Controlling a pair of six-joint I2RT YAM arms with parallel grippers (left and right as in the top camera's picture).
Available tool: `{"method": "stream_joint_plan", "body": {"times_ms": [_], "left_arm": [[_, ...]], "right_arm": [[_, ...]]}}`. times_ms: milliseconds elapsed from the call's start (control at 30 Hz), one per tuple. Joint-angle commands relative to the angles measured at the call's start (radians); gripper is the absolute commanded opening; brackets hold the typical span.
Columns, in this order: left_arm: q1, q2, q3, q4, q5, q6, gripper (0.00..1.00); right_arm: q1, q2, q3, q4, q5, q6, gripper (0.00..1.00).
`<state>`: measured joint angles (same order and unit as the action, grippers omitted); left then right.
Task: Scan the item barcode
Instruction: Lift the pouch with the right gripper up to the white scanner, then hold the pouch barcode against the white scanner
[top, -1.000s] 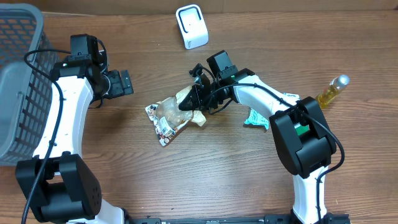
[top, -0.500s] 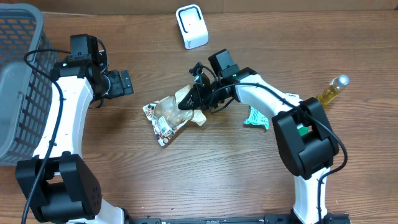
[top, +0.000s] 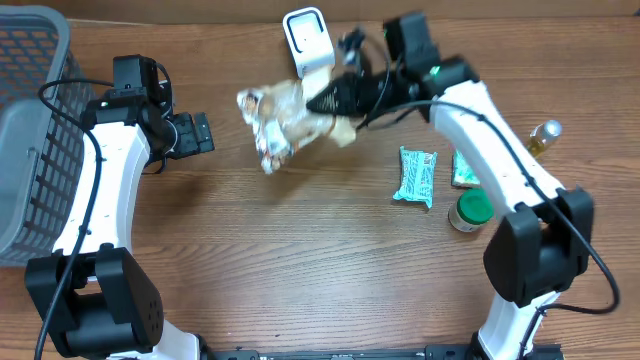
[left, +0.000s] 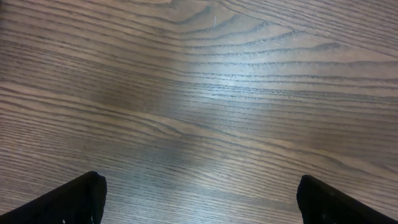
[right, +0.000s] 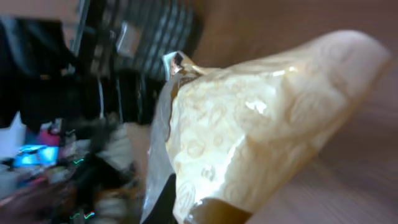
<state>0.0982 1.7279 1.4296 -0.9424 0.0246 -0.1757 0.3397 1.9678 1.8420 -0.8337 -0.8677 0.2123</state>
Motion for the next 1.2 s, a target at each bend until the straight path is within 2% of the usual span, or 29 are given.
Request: {"method": "stream_joint_plan", "body": {"times_ms": [0,133,233,333,467,633,833,900,1167], "left_arm": [[-0.003,-0.006,0.006,0.002,-0.006,0.012,0.99],[-0.003,-0.006,0.006,0.002,-0.006,0.012,1.0],[-0.003,-0.006,0.006,0.002,-0.006,0.012,0.99],[-0.003,-0.006,0.006,0.002,-0.006,0.012,0.99],[-0.003,-0.006,0.006,0.002,-0.006,0.012,0.99],[-0.003,-0.006,0.006,0.002,-0.006,0.012,0.99],[-0.003,-0.006,0.006,0.002,-0.006,0.012,1.0],[-0.003,-0.006,0.006,0.002,-0.006,0.012,1.0],[-0.003,-0.006,0.006,0.002,-0.006,0.012,1.0]], "right_arm": [[0.005,-0.062,0.225,-0.081,0.274,-0.141,0.03],[0.049,-0.062,0.338,-0.041,0.616,-0.278,0.04],[0.087,-0.045,0.338,0.047,0.804,-0.481,0.04],[0.098,0.001,0.337,0.131,0.832,-0.618,0.04],[0.098,0.089,0.337,0.246,0.898,-0.684,0.04],[0.098,0.211,0.337,0.349,0.903,-0.896,0.04],[0.098,0.33,0.337,0.565,0.92,-0.922,0.04],[0.098,0.354,0.337,0.617,0.963,-0.971,0.04],[0.098,0.411,0.337,0.695,0.976,-1.007,0.04]]}}
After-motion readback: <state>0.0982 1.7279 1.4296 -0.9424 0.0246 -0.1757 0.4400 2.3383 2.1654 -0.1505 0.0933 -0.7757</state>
